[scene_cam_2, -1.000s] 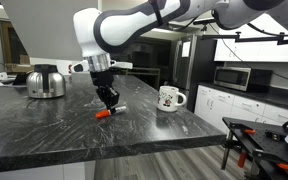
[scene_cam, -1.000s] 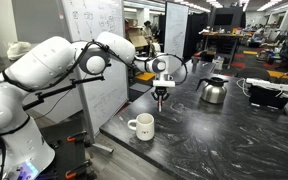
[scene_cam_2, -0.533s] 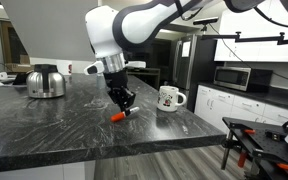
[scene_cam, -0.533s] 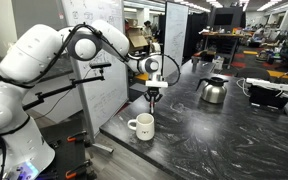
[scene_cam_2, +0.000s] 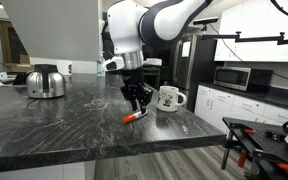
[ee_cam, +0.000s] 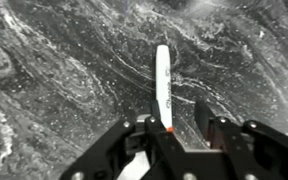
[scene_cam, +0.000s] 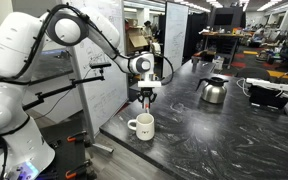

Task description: Move the marker closer to the cup

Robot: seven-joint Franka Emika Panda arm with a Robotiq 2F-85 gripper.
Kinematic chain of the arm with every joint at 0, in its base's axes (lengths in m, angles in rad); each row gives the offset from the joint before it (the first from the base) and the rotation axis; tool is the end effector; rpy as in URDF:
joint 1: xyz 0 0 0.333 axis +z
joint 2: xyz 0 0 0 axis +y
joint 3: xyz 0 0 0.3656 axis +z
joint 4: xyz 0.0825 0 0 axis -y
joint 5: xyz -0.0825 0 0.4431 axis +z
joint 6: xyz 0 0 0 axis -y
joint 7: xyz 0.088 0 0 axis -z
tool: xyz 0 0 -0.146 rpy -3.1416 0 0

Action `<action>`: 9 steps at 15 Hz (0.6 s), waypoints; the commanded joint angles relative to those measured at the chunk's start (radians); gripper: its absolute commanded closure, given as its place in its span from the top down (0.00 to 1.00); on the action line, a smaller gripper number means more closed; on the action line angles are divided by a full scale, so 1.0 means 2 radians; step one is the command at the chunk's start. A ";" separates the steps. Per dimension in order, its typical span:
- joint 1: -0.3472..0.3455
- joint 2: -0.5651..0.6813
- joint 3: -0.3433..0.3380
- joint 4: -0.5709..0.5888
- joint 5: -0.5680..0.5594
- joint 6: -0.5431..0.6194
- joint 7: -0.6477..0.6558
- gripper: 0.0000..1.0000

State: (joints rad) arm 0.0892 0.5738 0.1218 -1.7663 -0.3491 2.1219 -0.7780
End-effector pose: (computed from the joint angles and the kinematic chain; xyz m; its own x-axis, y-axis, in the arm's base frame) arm 0.6920 0.1166 0.1890 0.3506 0.8910 -0.2884 0.9273 -0.3733 -0.0258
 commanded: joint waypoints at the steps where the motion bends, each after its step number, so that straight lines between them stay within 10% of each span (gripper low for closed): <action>1: -0.010 -0.040 0.006 -0.053 -0.012 0.051 0.005 0.74; 4: -0.012 -0.062 0.004 -0.058 -0.009 0.058 0.003 0.98; 9: -0.015 -0.086 0.001 -0.064 -0.012 0.055 0.005 1.00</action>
State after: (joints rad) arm 0.0679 0.4402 0.1211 -1.8497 -0.3493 2.2005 -0.7781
